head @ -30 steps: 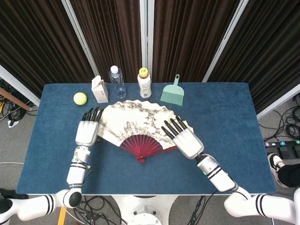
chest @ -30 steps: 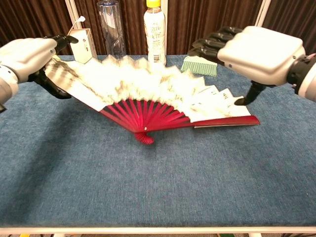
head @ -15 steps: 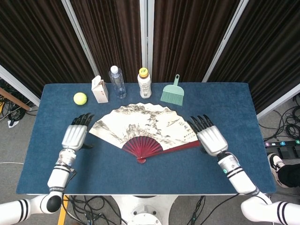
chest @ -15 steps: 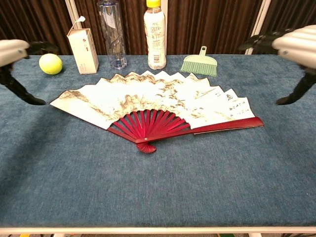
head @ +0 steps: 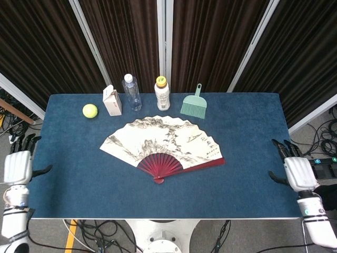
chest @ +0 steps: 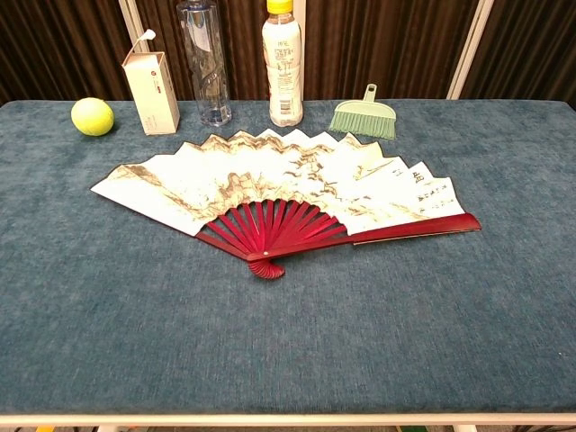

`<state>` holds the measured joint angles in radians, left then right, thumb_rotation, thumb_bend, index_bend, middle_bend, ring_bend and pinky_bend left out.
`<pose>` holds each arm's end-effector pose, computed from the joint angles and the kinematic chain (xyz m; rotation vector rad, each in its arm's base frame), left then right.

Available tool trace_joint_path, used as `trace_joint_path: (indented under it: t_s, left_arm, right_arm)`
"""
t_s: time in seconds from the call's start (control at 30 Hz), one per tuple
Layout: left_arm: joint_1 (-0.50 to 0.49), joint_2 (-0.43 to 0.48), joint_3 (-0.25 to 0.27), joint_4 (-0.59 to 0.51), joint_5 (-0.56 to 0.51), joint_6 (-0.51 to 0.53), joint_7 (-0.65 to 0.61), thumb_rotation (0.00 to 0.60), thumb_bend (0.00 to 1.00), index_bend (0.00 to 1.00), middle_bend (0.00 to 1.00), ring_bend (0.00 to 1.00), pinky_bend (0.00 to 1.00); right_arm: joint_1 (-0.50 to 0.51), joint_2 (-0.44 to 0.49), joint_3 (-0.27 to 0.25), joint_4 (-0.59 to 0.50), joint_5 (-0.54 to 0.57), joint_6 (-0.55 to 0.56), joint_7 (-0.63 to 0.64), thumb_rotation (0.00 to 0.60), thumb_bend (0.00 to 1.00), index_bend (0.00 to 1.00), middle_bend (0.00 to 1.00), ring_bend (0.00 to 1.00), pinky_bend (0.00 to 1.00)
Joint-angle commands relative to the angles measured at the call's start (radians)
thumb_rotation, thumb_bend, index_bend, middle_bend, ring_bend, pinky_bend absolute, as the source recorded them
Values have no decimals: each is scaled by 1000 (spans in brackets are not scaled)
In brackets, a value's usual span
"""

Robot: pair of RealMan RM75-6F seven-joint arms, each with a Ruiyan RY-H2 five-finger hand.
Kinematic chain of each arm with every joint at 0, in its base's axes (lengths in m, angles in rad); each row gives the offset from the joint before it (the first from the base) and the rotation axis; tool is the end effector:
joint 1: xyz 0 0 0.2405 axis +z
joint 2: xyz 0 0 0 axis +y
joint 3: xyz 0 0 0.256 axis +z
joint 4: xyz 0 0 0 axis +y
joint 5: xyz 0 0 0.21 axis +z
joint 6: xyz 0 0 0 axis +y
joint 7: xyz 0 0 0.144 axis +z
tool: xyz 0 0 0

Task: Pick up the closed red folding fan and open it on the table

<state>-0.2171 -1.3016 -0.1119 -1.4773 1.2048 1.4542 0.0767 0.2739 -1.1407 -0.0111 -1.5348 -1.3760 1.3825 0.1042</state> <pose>-0.3281 0.2336 0.1305 -1.1876 -0.9352 -0.8576 -0.3139 -0.2296 0.1465 1.4410 -0.9888 0.9170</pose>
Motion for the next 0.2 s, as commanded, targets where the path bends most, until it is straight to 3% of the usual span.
trace_joint_path:
  t_s: [0.03, 0.2]
  left_arm:
    - [78, 55, 65, -55, 62, 83, 4, 600, 0, 192, 120, 35, 119]
    - [130, 84, 114, -147, 94, 110, 61, 600, 0, 192, 120, 35, 119]
  right_arm:
    - [-78, 4, -24, 14, -28, 76, 58, 600, 149, 11, 149, 47, 86]
    - [-132, 3, -30, -16, -33, 110, 53, 600, 149, 11, 140, 30, 67]
